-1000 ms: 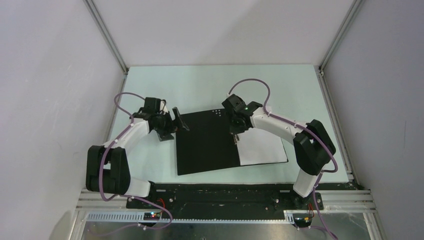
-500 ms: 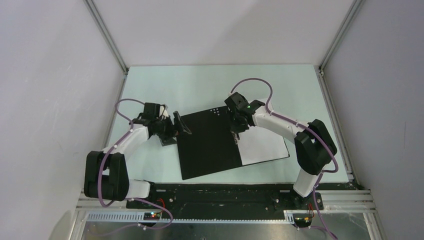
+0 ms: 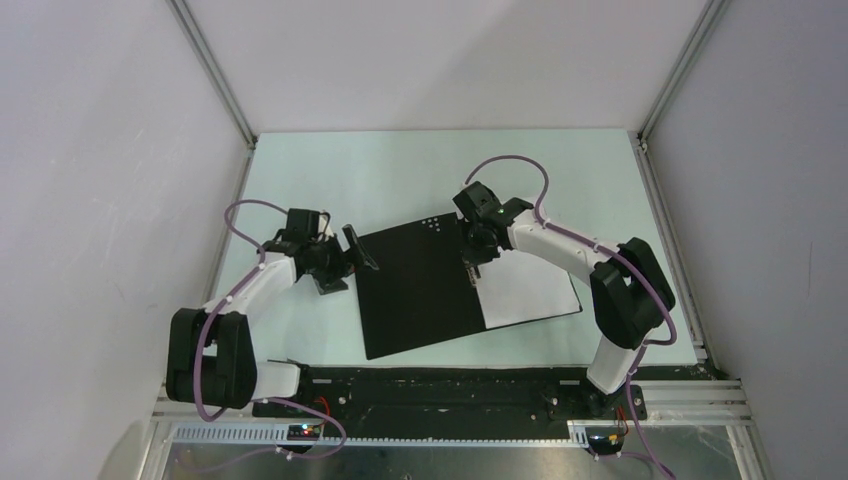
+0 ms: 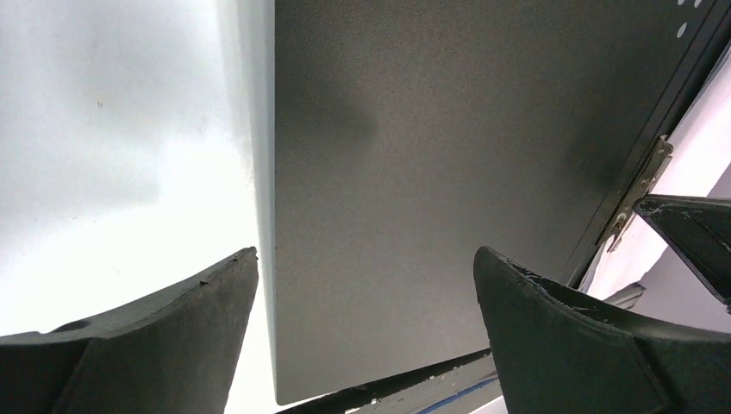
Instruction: Put the files into the folder
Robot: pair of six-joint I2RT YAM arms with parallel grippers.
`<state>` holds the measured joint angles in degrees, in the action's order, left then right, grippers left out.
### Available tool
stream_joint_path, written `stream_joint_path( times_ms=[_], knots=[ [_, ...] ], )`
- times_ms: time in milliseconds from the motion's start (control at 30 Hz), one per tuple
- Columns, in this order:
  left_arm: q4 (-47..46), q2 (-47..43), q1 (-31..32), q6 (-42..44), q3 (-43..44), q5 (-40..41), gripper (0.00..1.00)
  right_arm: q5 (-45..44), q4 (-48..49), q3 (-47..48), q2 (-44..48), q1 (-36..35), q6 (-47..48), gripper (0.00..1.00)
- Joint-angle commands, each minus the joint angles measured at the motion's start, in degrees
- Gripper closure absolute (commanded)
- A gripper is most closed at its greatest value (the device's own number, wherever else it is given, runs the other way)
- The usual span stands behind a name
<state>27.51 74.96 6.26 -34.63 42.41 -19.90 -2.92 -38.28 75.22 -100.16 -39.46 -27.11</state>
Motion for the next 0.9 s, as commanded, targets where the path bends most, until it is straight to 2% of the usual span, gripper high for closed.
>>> stream_joint_path(
  times_ms=[0, 333, 500, 567, 600, 667, 867],
  knots=[
    [-2.4, 0.5, 0.7, -0.4, -0.5, -1.2, 0.0, 2.1, 1.3, 0.4, 4.2, 0.9, -0.6, 1.0],
    [-4.4, 1.1, 0.9, -1.2, -2.1, -1.1, 0.0, 5.1, 0.4, 0.4, 6.0, 2.9, 0.1, 1.0],
    [-5.3, 1.0, 2.3, -2.4, -2.0, 0.0, 0.0, -0.1, 0.6, -0.5, 3.3, 1.0, 0.7, 1.0],
    [-5.2, 0.2, 2.5, -3.1, -2.1, 0.9, 0.0, -3.7, 1.1, -0.8, 1.2, -1.1, 0.8, 0.87],
    [-5.2, -0.5, 2.5, -3.3, -2.2, 1.9, 0.0, -6.1, 1.3, -0.8, -0.5, -1.8, 0.9, 0.76],
    [-5.2, -1.1, 2.5, -4.1, -2.4, 2.8, 0.0, -9.4, 1.9, -0.9, -3.0, -3.7, 1.1, 0.72],
    [-5.1, -2.3, 2.5, -4.7, -2.9, 3.8, 0.0, -14.3, 4.1, -0.9, -7.8, -6.6, 2.7, 0.69]
  ],
)
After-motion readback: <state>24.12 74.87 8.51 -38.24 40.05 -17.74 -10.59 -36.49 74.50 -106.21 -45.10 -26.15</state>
